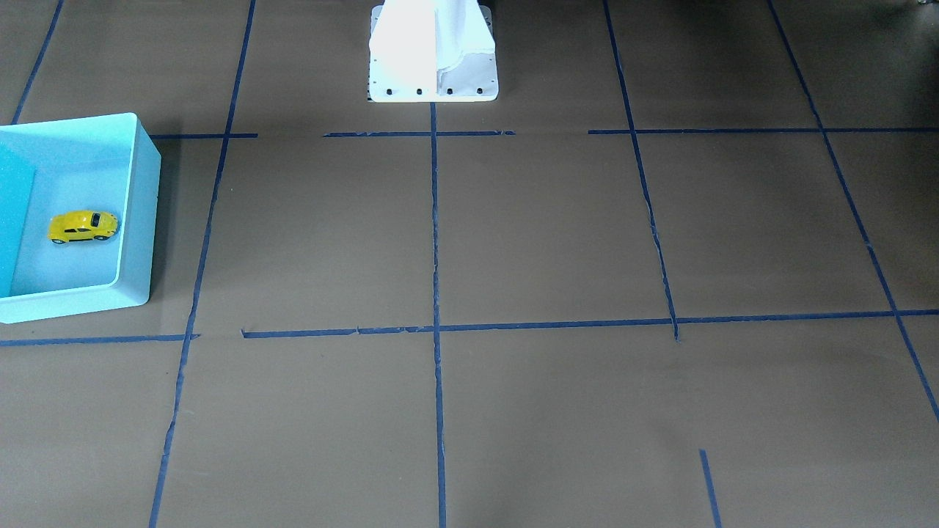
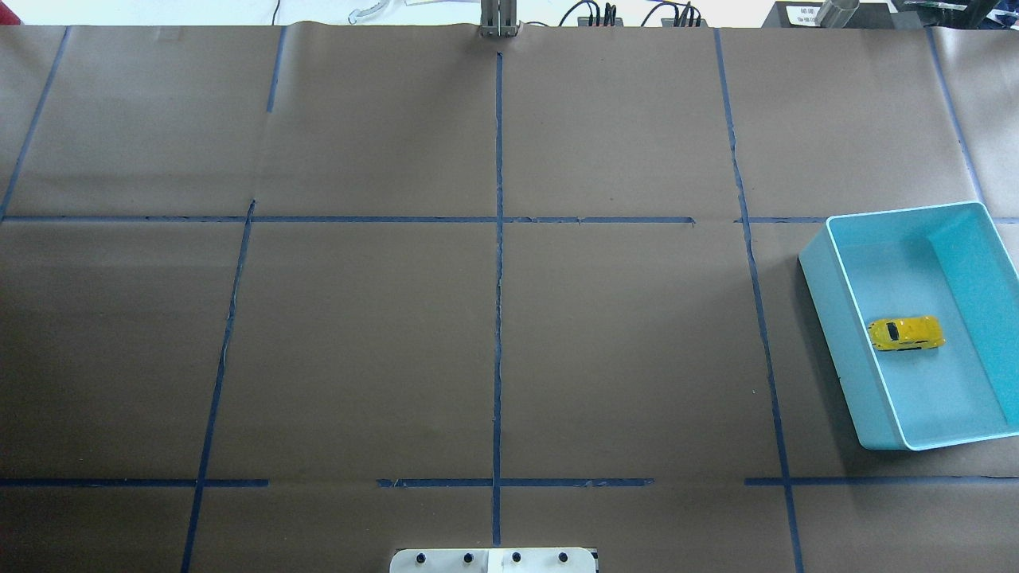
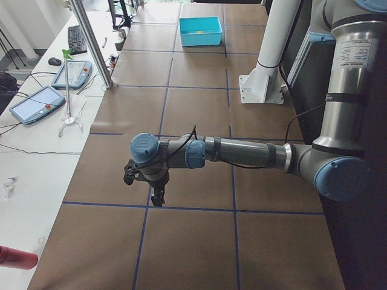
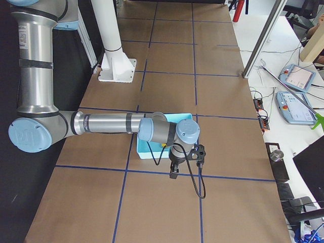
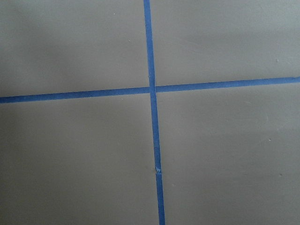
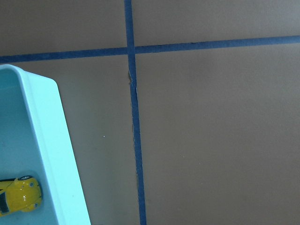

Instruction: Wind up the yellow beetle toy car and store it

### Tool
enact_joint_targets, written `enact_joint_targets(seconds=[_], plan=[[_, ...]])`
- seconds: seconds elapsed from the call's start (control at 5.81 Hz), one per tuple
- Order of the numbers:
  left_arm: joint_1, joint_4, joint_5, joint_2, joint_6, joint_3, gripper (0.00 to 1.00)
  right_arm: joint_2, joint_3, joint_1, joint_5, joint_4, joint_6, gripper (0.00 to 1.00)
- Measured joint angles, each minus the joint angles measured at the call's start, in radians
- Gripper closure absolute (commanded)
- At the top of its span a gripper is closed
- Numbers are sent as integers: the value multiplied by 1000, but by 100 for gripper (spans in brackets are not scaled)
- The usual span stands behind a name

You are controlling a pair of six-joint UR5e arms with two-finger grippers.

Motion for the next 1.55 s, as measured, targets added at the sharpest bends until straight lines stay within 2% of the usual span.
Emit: enact_joint_targets(seconds=[0.86, 1.55], plan=[[0, -15, 3, 0, 0, 2, 0, -2, -26, 0, 4, 143, -6, 0], [0, -17, 4, 0, 1, 4, 0, -4, -26, 0, 6, 158, -6, 0]])
